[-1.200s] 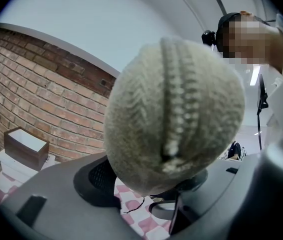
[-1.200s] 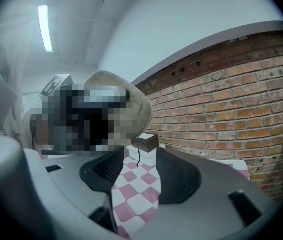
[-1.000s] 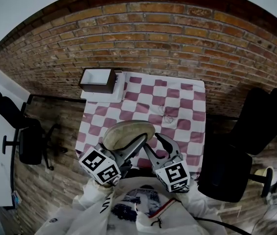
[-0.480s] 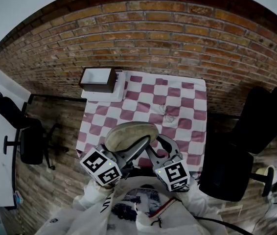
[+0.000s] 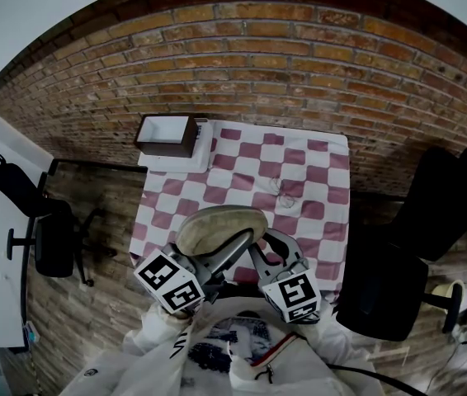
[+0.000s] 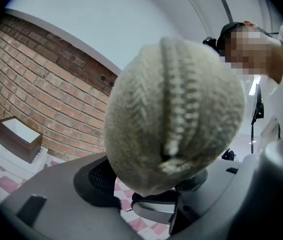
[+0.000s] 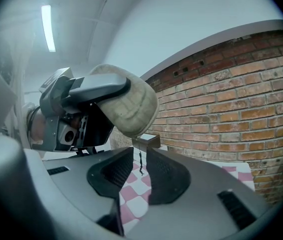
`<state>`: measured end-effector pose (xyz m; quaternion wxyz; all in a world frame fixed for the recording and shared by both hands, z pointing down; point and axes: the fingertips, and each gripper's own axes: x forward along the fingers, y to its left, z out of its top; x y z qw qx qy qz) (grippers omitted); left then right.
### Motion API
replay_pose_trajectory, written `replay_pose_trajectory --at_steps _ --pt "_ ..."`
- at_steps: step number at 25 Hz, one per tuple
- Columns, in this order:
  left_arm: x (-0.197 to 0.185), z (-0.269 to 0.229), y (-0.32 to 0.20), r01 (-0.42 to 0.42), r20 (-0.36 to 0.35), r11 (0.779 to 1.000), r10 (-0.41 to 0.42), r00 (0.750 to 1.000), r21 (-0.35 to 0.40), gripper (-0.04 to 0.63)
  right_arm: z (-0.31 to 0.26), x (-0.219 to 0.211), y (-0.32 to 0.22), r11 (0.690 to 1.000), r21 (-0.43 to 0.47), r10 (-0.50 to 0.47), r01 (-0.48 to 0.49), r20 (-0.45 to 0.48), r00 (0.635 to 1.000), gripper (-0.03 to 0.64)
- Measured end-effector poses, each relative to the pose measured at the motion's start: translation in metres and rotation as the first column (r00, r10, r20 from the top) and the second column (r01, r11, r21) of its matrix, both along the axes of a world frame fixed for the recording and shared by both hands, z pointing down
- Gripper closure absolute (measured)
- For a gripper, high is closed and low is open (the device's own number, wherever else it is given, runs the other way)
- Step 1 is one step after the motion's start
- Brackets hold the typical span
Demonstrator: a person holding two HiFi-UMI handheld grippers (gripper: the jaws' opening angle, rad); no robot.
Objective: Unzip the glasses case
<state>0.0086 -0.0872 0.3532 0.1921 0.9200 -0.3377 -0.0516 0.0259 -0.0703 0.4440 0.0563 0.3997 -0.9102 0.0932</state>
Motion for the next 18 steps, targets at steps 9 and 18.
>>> replay_pose_trajectory --at_steps 9,18 --pt "-0.0017 0.0006 -0.0002 0.002 -0.006 1.0 -0.002 1.0 -0.004 0.305 0.0054 0.0007 0.0001 1.0 -0.002 -0.005 0.005 -0.013 1.0 0.557" --pt "-0.0003 0.0007 -0.002 0.006 -0.007 1.0 -0.006 1.0 -0.008 0.305 -0.0002 0.001 0.0009 1.0 -0.002 -0.007 0.007 0.005 1.0 0.589"
